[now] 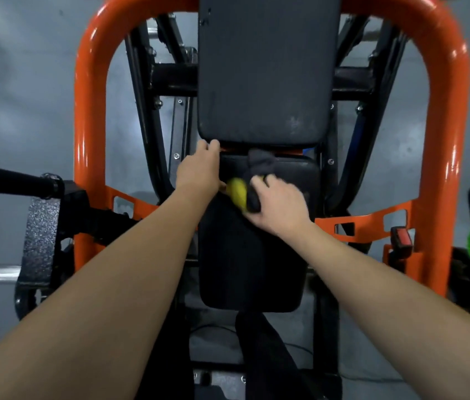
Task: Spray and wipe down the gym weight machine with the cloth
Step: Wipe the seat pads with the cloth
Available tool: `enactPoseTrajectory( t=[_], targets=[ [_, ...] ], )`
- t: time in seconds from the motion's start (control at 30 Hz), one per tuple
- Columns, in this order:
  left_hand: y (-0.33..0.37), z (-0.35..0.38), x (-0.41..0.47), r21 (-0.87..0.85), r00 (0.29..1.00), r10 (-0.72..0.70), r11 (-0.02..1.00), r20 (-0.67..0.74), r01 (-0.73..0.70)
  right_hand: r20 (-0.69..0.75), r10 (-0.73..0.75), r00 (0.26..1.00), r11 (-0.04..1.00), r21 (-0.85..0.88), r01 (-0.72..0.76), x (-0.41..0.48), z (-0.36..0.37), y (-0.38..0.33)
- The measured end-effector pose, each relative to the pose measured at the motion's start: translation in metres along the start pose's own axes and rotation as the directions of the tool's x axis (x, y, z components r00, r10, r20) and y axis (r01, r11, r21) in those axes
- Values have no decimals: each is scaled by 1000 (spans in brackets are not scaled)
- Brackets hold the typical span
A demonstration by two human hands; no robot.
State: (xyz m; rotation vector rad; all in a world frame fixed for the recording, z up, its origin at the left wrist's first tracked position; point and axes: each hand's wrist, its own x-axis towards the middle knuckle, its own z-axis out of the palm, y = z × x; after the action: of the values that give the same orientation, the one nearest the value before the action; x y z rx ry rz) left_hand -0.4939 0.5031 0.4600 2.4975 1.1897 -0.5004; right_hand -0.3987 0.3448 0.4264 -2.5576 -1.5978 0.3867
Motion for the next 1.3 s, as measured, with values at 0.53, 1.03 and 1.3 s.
enactPoseTrajectory(
  t=[0.53, 1.03, 1.3],
  targets=[
    [19, -53, -4, 340, 980, 70, 931, 189, -132, 367, 454, 812, 873, -3, -487, 30, -113, 24],
    [79, -278, -125, -655, 902, 388, 635, -187, -409, 216, 256, 942, 156, 953, -261, -4, -316, -42],
    [66, -302, -158, -624, 884, 437, 647, -168, -438, 245, 157, 957, -153, 963, -221, 1, -360, -70]
  ],
)
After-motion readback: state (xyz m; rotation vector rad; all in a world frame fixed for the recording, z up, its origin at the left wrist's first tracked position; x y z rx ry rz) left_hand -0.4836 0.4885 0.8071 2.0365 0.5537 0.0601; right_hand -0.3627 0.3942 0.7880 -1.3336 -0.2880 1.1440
